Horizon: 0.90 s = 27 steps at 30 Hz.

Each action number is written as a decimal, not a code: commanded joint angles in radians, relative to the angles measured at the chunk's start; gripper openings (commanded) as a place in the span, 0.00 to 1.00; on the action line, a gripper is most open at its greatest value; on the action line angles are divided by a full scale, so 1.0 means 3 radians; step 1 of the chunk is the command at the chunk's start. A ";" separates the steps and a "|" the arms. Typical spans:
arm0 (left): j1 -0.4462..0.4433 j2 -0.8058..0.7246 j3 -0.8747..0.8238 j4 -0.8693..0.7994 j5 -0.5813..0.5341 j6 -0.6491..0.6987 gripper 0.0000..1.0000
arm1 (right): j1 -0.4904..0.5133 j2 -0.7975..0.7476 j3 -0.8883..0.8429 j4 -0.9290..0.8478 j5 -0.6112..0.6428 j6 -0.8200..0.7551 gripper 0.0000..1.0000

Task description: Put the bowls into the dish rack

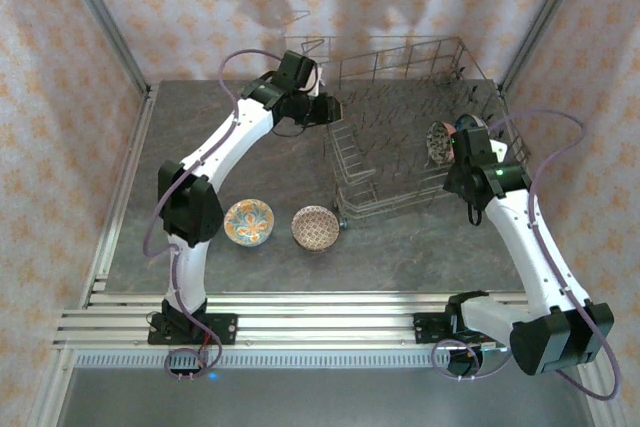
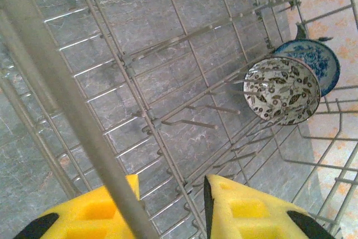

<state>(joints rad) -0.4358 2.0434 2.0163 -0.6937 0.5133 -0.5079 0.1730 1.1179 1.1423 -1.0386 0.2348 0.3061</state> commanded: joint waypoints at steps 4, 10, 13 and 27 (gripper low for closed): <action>0.0011 -0.0344 -0.0440 0.0214 0.0325 -0.0306 0.24 | -0.0009 -0.0082 0.0021 0.0129 0.0173 0.0120 0.72; -0.0014 -0.0687 -0.0906 0.0496 0.0319 -0.0557 0.23 | -0.0010 -0.0044 0.0013 0.0179 0.0193 0.0090 0.72; -0.0041 -0.0794 -0.1040 0.0538 0.0286 -0.0609 0.23 | -0.0011 0.0037 0.0019 0.0234 0.0238 0.0076 0.72; -0.0350 -0.1061 -0.1356 0.0518 0.0232 -0.0733 0.23 | -0.0073 0.0384 0.0410 0.0272 0.0451 -0.0091 0.73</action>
<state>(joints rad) -0.4793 1.7988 1.6348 -0.4763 0.4294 -0.7277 0.1722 1.2026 1.2297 -1.0920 0.2947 0.2684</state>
